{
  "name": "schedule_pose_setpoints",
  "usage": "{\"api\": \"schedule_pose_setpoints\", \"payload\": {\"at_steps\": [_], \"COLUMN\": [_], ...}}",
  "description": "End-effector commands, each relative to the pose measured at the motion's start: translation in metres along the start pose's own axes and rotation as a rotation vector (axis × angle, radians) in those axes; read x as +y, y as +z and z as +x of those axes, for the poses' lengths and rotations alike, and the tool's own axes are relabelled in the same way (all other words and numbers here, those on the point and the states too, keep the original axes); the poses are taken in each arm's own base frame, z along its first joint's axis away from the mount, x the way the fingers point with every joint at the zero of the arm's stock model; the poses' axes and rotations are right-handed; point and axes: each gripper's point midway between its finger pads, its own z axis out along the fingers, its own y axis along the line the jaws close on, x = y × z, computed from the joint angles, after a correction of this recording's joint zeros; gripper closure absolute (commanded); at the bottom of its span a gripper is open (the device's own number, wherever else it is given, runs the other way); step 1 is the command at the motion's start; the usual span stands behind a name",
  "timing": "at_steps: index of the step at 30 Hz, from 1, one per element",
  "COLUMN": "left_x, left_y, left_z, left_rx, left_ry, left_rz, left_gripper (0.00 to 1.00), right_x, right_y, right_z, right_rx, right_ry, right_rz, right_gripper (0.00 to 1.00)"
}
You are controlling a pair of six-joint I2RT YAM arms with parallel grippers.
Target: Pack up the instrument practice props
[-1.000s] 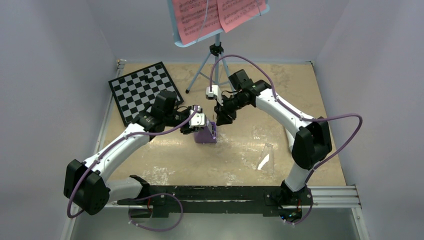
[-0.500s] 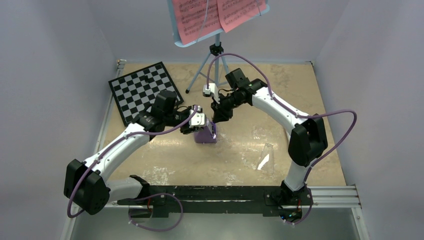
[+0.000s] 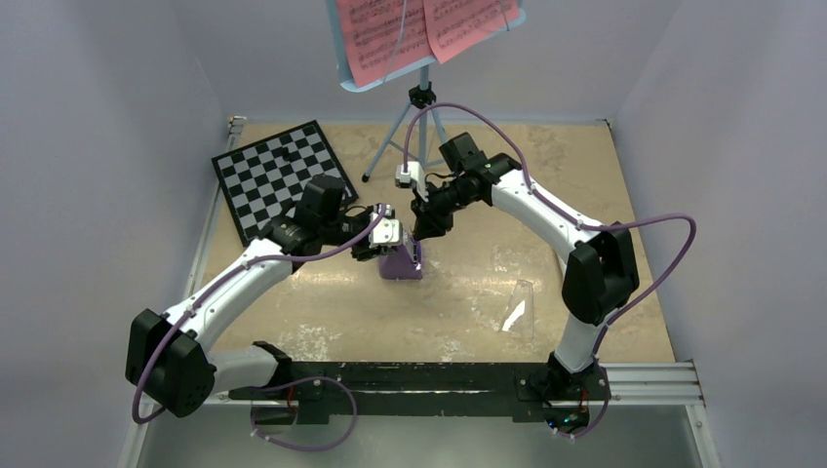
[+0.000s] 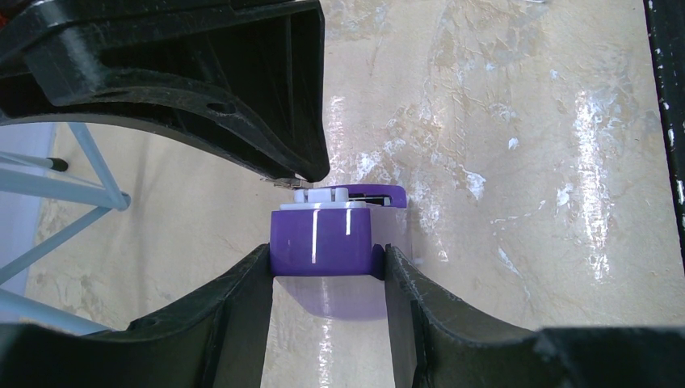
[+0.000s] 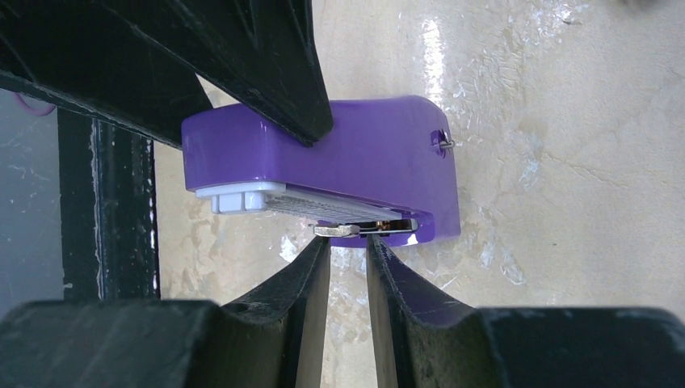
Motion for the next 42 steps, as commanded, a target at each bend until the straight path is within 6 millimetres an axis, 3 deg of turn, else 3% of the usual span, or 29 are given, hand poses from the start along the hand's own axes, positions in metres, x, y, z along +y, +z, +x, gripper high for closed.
{"api": "schedule_pose_setpoints", "payload": {"at_steps": [1,22,42], "left_x": [-0.003,-0.004,0.01], "left_y": [0.003,0.004,0.006], "left_z": [0.026,0.025,0.03], "left_rx": [0.089,0.09,0.108], "left_ry": [-0.006,-0.009,-0.035], "left_rz": [0.018,0.024,-0.041], "left_gripper": [1.0,1.0,1.0], "right_x": [0.006,0.018,0.049], "right_y": [-0.003,0.001,-0.003], "right_z": [-0.03,-0.037,-0.035], "right_rx": [-0.075,-0.09,-0.094], "right_ry": [-0.041,-0.053,-0.066], "right_rz": [-0.028,-0.067,-0.151], "right_gripper": [0.72,0.74,0.75]}}
